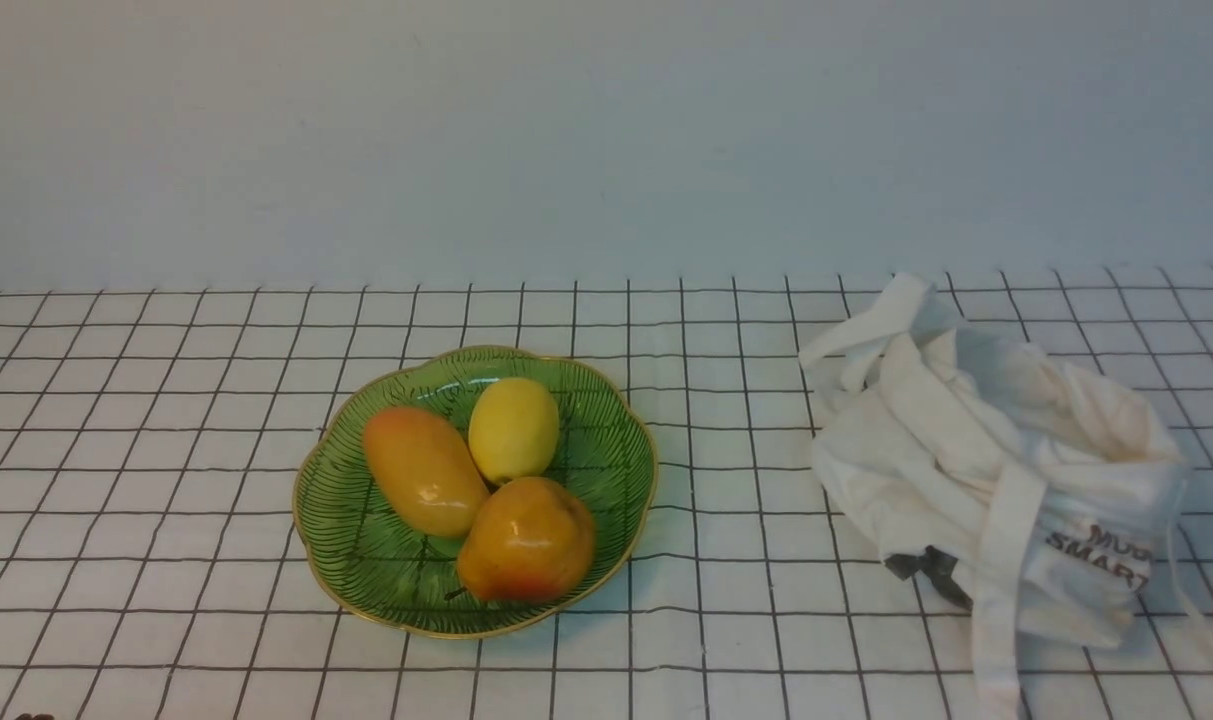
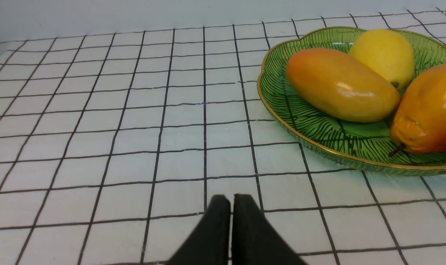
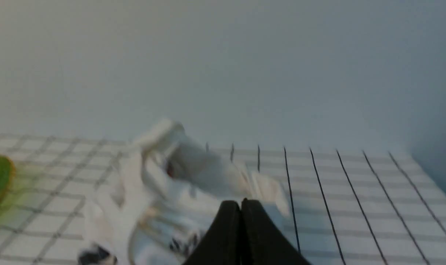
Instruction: Take the fruit out of the bag on the white checkered tablecloth and place them on the plate.
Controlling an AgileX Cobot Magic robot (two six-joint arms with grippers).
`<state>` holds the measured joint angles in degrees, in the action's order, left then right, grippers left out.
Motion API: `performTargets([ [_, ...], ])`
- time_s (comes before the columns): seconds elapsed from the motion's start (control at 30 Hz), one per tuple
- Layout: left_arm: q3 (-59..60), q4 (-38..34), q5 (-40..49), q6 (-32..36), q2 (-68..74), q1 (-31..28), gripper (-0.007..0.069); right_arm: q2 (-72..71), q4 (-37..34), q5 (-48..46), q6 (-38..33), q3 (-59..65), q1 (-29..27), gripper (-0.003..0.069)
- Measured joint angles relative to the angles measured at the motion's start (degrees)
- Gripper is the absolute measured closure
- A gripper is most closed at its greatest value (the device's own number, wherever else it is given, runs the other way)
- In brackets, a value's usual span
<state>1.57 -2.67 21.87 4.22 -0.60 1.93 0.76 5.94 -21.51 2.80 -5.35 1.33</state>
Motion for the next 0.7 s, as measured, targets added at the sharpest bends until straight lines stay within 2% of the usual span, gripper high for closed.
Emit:
performTargets([
  [0.17, 0.0, 0.0, 0.0, 0.0, 0.0, 0.0, 0.0632, -1.22, 0.0, -0.79, 0.1, 6.49, -1.08, 0.0671],
  [0.7, 0.0, 0.0, 0.0, 0.0, 0.0, 0.0, 0.0632, -1.22, 0.0, -0.79, 0.15, 6.49, -1.03, 0.0671],
])
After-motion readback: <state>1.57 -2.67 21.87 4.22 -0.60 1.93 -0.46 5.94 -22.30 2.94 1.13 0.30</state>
